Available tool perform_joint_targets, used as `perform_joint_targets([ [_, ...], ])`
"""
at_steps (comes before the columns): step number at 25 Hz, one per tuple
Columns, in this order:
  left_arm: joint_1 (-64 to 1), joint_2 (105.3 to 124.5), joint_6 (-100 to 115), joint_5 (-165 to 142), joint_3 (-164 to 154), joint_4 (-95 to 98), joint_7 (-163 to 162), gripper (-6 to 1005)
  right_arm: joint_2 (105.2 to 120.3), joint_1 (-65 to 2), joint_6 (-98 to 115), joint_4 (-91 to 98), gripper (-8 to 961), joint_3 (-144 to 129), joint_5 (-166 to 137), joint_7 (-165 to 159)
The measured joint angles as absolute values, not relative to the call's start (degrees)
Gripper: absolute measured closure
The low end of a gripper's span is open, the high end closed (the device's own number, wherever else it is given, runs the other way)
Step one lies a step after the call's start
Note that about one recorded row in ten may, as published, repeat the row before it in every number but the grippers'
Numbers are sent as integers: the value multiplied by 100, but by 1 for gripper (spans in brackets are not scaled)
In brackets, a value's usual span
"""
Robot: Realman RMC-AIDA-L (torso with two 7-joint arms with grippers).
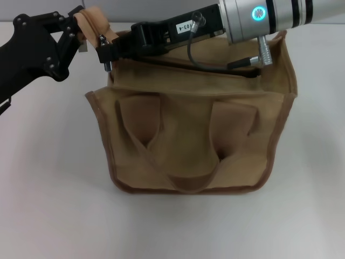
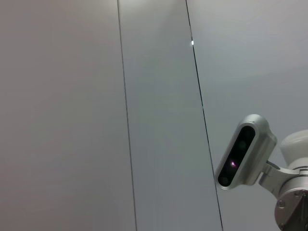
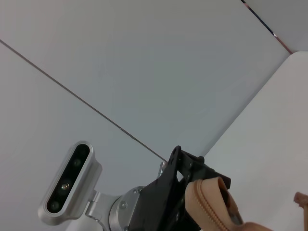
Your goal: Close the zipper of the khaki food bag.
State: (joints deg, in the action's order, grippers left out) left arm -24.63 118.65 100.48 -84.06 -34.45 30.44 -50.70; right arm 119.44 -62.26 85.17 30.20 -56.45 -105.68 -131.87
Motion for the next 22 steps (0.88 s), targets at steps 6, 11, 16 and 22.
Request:
perform_joint_targets([
  [6, -2403, 11863, 9953, -8339, -3440, 2996, -5038, 983, 11944, -6120, 8568, 3076, 946, -5636, -10564, -13188],
  [11, -2381, 11857, 9887, -8334, -3388, 2956, -5030, 983, 11944, -5994, 8665, 3217, 947, -5614, -10494, -13190],
  [16, -2340, 11857, 9872, -8334, -3371, 2955, -5028, 984, 11938, -5812, 8757, 3397, 948, -5651, -10330, -13198],
  [22, -2255, 11856, 9834, -8332, -3311, 2956, -5020, 984, 11922, -5695, 8888, 3436, 950, -5657, -10329, -13203],
])
